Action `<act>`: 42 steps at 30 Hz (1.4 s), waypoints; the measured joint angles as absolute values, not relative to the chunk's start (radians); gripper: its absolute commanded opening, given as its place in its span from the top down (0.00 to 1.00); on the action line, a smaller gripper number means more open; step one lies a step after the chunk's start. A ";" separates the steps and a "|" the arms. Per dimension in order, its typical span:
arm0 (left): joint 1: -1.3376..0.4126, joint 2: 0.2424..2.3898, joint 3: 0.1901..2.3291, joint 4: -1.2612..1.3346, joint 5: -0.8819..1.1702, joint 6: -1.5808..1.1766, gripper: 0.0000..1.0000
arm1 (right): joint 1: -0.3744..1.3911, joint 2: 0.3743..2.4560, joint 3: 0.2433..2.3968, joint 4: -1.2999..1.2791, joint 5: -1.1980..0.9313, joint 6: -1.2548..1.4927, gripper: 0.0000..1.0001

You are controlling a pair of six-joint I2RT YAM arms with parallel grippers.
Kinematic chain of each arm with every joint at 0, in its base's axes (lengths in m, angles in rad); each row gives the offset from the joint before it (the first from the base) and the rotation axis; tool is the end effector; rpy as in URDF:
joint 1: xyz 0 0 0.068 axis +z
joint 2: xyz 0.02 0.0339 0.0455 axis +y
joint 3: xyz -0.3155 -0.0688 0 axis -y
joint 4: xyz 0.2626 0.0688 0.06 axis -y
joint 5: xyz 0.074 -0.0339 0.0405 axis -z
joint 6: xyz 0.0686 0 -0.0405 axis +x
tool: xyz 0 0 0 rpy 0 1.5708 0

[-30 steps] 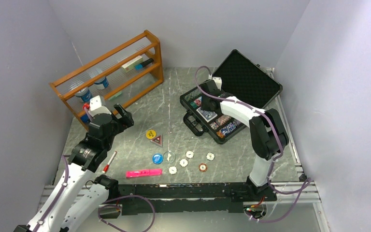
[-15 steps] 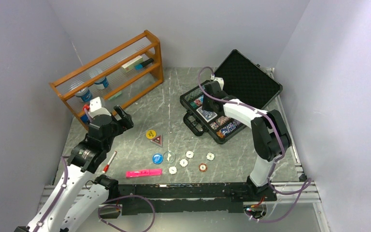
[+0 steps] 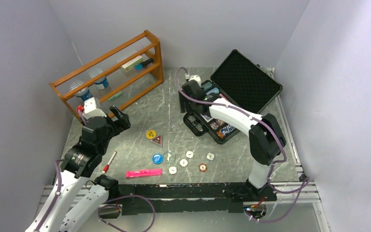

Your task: Pack up texas hold em set

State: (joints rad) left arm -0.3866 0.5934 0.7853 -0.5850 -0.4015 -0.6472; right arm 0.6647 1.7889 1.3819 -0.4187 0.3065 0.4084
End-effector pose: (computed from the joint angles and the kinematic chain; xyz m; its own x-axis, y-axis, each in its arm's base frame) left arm 0.1319 -0.0247 0.3464 -0.2907 -0.4809 -0.8272 -0.2038 0.8758 -0.4375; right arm 0.3651 0.2599 0.2702 -0.7006 -0.0680 -0.7104 -0.1622 0.9846 0.0657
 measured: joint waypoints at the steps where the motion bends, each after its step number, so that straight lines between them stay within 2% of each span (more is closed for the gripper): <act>1: -0.387 0.586 0.799 -0.599 -0.409 -0.642 0.03 | 0.701 1.785 1.391 -0.421 0.309 0.414 0.23; 4: -0.387 0.572 0.854 -0.627 -0.443 -0.615 0.03 | 0.797 1.778 1.393 -0.431 0.307 0.447 0.15; 11: -0.387 0.532 0.965 -0.635 -0.530 -0.529 0.03 | 0.959 1.824 1.409 -0.477 0.303 0.573 0.10; 23: -0.387 0.484 0.971 -0.645 -0.588 -0.482 0.03 | 1.102 2.071 1.573 -0.567 0.362 0.813 0.09; 36: -0.387 0.458 0.900 -0.659 -0.602 -0.484 0.03 | 1.172 2.262 1.780 -0.706 0.485 0.920 0.16; 42: -0.387 0.446 0.889 -0.659 -0.605 -0.484 0.03 | 1.172 2.297 1.825 -0.720 0.536 0.962 0.25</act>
State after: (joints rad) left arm -0.3866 0.4458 0.8886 -0.6590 -0.6052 -0.4839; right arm 1.1721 2.2971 1.8252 -0.7197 0.5358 0.9615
